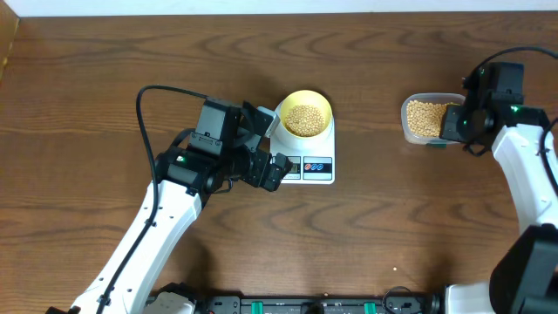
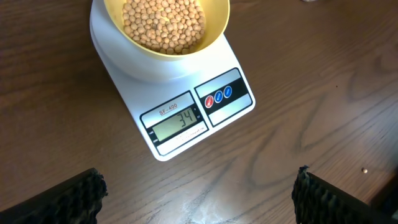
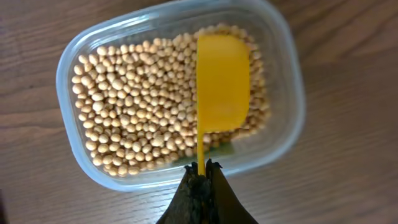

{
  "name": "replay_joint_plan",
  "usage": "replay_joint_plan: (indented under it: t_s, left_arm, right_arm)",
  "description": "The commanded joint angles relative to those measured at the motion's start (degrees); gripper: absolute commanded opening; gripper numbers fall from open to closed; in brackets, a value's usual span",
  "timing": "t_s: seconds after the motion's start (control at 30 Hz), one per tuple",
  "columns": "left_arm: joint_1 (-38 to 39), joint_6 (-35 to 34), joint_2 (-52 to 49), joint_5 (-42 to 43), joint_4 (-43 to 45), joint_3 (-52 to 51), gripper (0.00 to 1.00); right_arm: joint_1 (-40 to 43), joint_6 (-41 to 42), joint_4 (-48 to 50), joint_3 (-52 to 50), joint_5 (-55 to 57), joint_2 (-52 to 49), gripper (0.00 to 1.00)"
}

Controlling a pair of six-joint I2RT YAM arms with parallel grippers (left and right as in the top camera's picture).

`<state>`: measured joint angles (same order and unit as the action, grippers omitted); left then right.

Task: Scoop item into bowl and weigh 50g on scale
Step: 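Lower the scoop into the soybean tub with the right gripper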

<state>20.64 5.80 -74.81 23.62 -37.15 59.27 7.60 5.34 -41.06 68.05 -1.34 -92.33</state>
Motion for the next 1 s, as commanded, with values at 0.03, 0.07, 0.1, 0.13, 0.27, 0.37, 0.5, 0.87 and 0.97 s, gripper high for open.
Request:
replay_joint_plan:
  t_s: [0.03,0.07,0.1,0.13,0.27,0.37,0.5,0.87,0.97]
  left_arm:
    - [0.1,-0.3,-0.1,-0.4,0.0,0.0,0.98]
    - [0.1,-0.3,-0.1,-0.4,0.0,0.0,0.98]
    - [0.1,-0.3,-0.1,-0.4,0.0,0.0,0.98]
    - [0.1,-0.3,-0.1,-0.4,0.0,0.0,0.98]
    - [0.1,-0.3,-0.1,-0.4,-0.1,0.0,0.98]
    - [0.1,-0.3,-0.1,-0.3,0.0,0.0,0.98]
    - [0.1,-0.3,-0.1,-0.4,0.0,0.0,0.98]
    - [0.1,-0.3,-0.1,-0.4,0.0,0.0,0.98]
    - [0.1,-0.3,-0.1,-0.3,-0.1,0.0,0.98]
  right_arm:
    - [0.2,1.1,0.2,-0.4,-6.2,-2.0,0.01]
    - [0.2,1.1,0.2,-0.4,-7.3,-2.2,0.01]
    - [0.2,1.1,0.3,-0.4,-8.5,-2.3,0.01]
    - [0.2,1.1,0.4,-0.4,-9.7,-2.3,0.01]
    - [0.2,1.3,0.6,-0.4,-12.8,-2.3,0.01]
    - [0.2,3.7,0.6,-0.4,-12.8,-2.3,0.01]
    - [0.2,3.9,0.5,-0.4,-14.7,-2.3,0.01]
    - [2.2,4.1,0.5,-0.4,-20.9,-2.3,0.01]
    - [4.0,4.1,0.5,-0.6,-25.0,-2.4,0.01]
